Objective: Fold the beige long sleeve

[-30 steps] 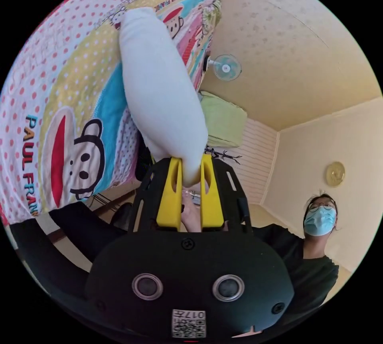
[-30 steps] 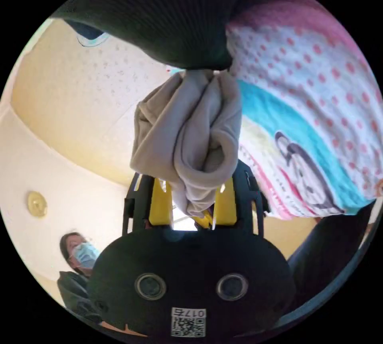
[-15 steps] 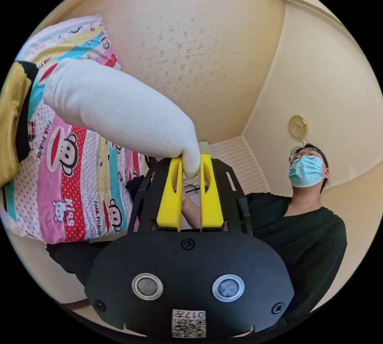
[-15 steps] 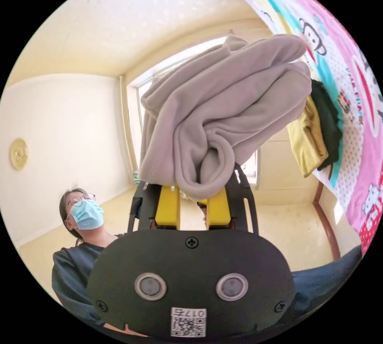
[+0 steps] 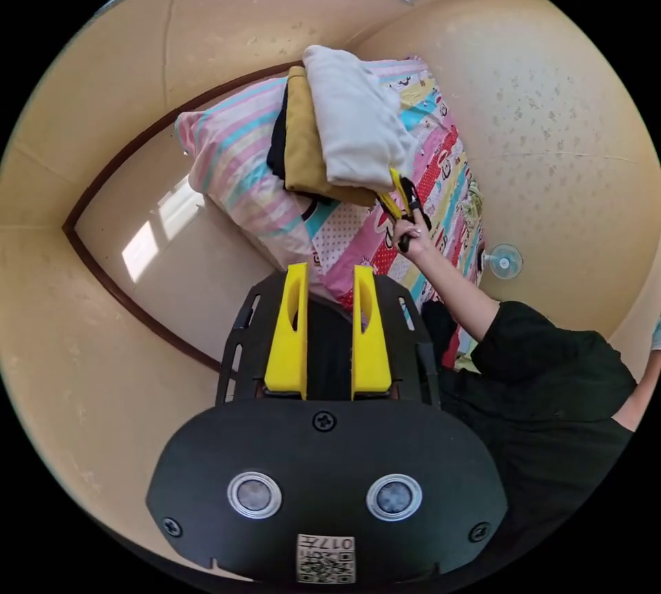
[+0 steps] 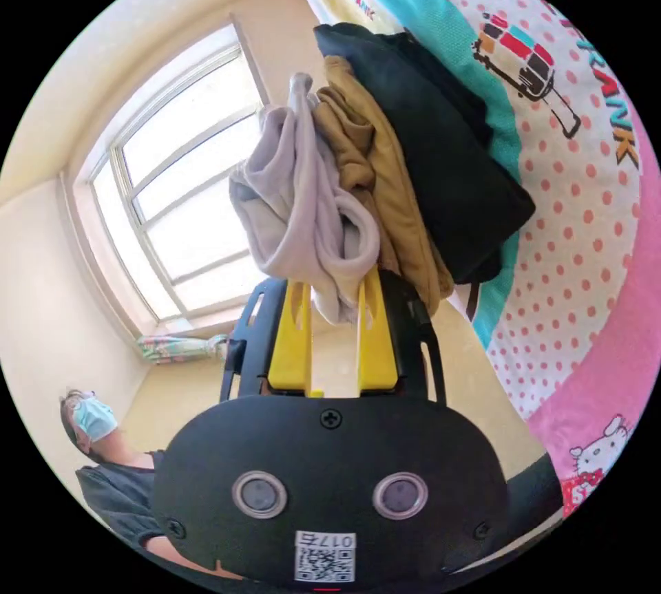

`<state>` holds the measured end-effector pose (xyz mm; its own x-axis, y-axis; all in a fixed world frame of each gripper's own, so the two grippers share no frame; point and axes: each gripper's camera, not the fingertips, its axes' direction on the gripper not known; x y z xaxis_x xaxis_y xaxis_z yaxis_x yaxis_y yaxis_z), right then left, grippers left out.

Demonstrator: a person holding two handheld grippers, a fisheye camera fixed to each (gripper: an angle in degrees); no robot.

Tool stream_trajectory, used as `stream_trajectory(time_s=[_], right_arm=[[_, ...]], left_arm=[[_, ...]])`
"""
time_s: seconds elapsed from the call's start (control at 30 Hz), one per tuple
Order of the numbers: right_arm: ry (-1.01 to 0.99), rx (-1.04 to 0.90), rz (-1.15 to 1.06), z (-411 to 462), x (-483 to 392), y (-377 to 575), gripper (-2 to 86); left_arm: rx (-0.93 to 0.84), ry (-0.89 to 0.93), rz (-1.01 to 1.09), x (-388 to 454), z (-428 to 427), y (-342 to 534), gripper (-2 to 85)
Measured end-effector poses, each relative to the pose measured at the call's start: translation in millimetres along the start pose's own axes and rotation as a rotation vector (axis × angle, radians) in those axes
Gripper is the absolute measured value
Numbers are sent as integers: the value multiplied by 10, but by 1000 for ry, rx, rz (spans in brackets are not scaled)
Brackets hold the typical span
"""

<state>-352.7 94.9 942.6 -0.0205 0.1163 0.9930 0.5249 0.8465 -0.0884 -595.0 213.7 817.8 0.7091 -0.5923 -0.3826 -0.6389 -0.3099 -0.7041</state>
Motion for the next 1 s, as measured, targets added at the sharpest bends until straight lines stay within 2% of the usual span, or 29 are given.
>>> stream_trajectory(time_s=[0.13,0.23,0.3,0.43,0.5,0.53,0.6,0.7,0.83,0.93,1.0], right_arm=[[227,-76,-66,-355,-277,536,63],[318,-45,-78,-897,-509,999,27],[490,27,-76,-1375,-838,1368,16],[807,157,-195,-1965,-1581,2023,9],[1116,308,-287,-2235,-2060,2611,7],[1195,371,-316,-2290,-2157,2788,6],[1353,638,-383,-2545,-2415,3555,6],[1244,888,-440,-2959,-2458,4656,5],[1096,1042,-393,-3508,-1932,5953,7],[1114,1244,-162,-3812,-1353,7064,9],[1241,1333,19,-3918,-1012,7764,13]], left_arm=[[-54,-45,30,233,321,-333,100],[-81,-120,186,896,586,-809,100],[-140,-219,352,1638,915,-1144,100],[-231,-363,548,2738,1609,-1383,100],[-273,-380,662,3438,2137,-1320,100],[-281,-377,688,3610,2276,-1274,99],[-327,-350,778,4265,2873,-990,94],[-454,-322,876,5072,3756,-420,87],[-640,-416,1116,6038,4914,563,82],[-829,-666,1388,6641,5893,1526,77],[-981,-885,1534,6870,6581,2191,60]])
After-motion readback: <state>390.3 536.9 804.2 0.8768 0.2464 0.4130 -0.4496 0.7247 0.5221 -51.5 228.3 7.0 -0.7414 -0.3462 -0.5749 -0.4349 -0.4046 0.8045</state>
